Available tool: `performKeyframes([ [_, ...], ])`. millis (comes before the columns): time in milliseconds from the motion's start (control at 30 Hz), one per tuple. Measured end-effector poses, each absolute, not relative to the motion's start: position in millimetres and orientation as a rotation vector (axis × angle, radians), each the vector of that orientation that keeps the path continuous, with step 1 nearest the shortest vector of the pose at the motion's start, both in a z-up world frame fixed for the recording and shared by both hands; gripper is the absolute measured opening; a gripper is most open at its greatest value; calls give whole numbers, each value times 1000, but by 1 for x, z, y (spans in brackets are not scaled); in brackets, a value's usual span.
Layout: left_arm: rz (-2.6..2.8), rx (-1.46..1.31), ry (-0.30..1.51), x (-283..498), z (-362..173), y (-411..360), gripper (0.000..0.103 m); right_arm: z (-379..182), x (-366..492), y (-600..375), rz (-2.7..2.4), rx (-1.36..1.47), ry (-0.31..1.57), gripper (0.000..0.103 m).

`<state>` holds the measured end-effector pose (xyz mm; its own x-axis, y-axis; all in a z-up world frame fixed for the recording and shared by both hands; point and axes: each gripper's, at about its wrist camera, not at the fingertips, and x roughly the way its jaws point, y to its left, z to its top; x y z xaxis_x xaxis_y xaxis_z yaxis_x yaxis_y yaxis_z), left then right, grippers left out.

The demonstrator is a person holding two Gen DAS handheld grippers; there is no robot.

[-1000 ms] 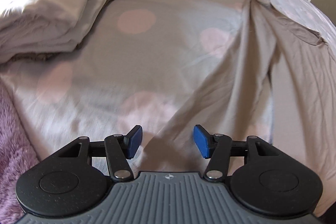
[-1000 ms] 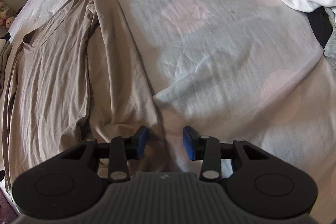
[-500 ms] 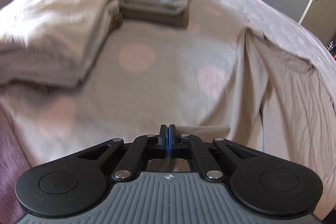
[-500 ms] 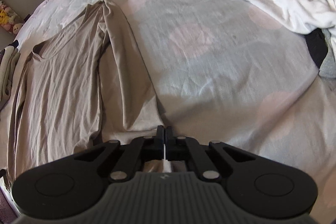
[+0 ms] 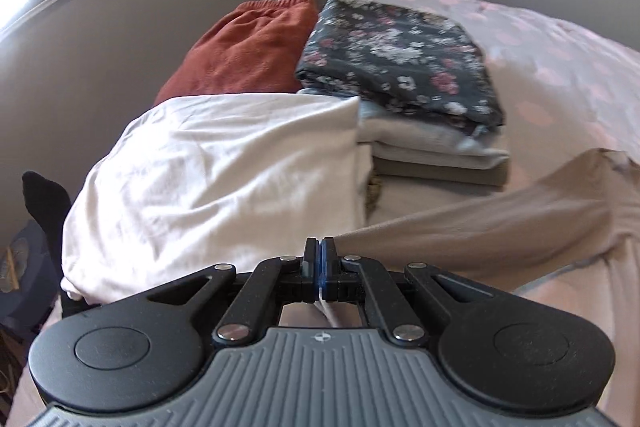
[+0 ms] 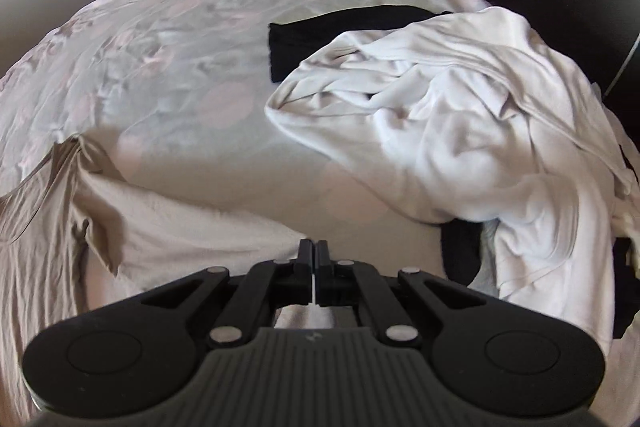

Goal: Fold clothes

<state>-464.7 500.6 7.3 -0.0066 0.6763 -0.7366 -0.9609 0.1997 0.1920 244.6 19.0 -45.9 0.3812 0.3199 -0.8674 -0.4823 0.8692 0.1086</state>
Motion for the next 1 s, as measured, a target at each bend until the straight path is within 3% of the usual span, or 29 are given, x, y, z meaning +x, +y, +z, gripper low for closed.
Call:
performKeyframes([
  [167, 1339, -386, 887, -454, -8, 518, 2, -57, 266, 23, 480, -177, 1061, 4],
  [233, 1324, -365, 880, -450, -9, 514, 7, -62, 274, 25, 466, -179, 1060, 8],
  [300, 1324, -319, 868, -446, -5, 504, 18, -60, 269, 25, 467, -207, 1036, 9],
  [600, 1003, -333, 885, -413, 4, 415, 23, -45, 164, 30, 774, -253, 1071, 10],
  [800, 790, -493, 927, -400, -31, 353, 39, -63, 84, 43, 971, -298, 1173, 23],
  [1000, 645, -671, 947, -396, -76, 302, 42, -82, 37, 55, 1059, -349, 1220, 37],
])
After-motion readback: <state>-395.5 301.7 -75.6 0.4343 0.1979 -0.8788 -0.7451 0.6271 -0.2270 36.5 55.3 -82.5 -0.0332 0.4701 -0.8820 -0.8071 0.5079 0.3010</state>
